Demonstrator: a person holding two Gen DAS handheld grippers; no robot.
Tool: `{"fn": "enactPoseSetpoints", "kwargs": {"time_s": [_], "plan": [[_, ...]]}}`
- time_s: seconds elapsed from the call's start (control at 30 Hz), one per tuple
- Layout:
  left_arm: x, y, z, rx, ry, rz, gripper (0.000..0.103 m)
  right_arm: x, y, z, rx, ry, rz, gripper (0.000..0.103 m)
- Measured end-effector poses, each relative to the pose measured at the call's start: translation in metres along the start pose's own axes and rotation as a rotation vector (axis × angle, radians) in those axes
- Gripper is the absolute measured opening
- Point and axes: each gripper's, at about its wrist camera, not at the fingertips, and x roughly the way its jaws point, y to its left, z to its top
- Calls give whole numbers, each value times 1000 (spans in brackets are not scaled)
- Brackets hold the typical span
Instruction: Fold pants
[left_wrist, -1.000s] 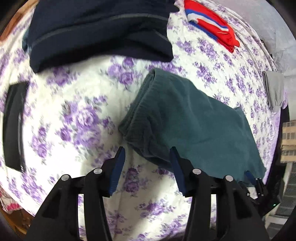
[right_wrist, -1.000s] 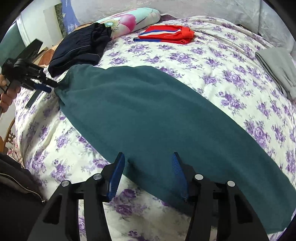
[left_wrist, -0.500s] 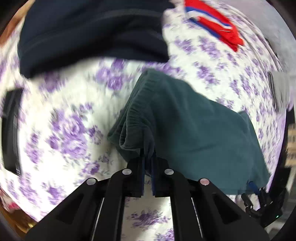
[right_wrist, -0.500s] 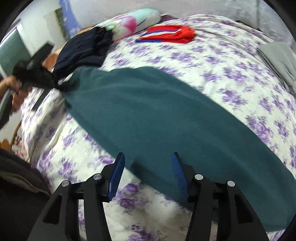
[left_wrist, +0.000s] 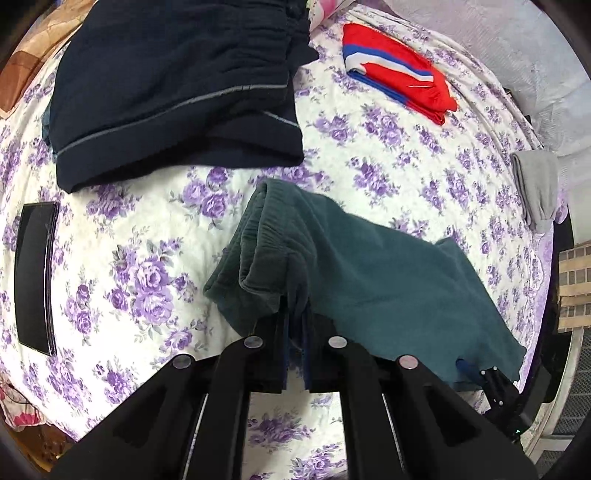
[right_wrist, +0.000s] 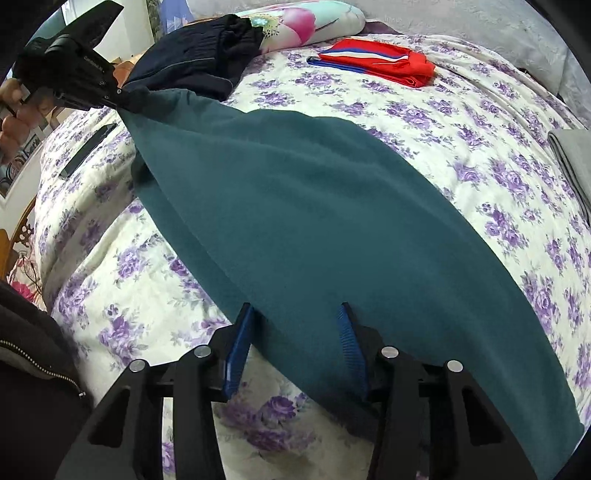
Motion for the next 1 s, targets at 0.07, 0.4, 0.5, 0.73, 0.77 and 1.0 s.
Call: {"fn": "enactPoseSetpoints", "kwargs": {"time_s": [0.07,0.4,0.5,0.73,0.77,1.0], "plan": [[-3,0,3,-5,-7,-5,4,2,0,0,-3,4,-8,45],[-3,2,4,1,-4,1,4,-26,-21,-5,99,-64,29,3],[-3,6,-2,11,4,8,4,-40,-16,-13,87,-70,68,2],[38,20,-16,41,71,132,7,-15,-4,-25,99,-16,41,30],[46,22,-16,47,78,167,9,-12,-3,-26,96,-11,27,40],[36,25,-19,80,75,198,25,-64,-54,-49,308,-149,92,47]]}}
